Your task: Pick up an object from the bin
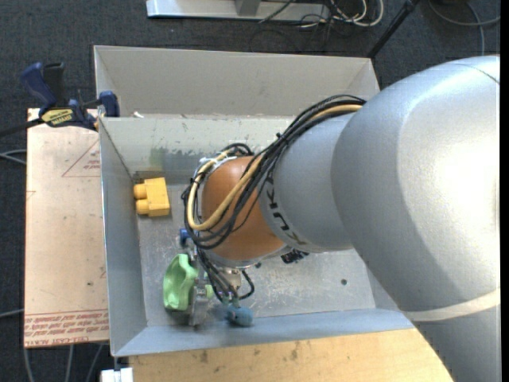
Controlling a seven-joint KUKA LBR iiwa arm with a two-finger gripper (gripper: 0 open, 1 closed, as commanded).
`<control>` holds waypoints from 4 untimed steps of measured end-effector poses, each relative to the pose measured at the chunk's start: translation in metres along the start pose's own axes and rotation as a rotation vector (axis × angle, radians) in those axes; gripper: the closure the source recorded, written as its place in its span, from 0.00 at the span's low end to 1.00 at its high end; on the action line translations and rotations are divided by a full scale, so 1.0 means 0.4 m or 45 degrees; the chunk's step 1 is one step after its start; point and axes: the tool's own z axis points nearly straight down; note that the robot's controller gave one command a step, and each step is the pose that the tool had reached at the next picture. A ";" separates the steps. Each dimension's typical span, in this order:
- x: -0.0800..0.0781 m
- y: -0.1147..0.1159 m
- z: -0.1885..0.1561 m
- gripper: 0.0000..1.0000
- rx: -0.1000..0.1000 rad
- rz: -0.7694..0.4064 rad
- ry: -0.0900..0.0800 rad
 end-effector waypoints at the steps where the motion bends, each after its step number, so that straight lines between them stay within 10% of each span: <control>1: -0.001 0.001 0.000 0.00 0.000 0.001 0.000; 3: -0.002 0.003 -0.001 0.00 0.000 0.003 0.001; 4: -0.004 0.003 -0.002 1.00 -0.001 0.003 -0.001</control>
Offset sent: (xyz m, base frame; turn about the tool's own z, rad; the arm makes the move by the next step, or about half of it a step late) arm 0.0000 0.0000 0.0000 0.0000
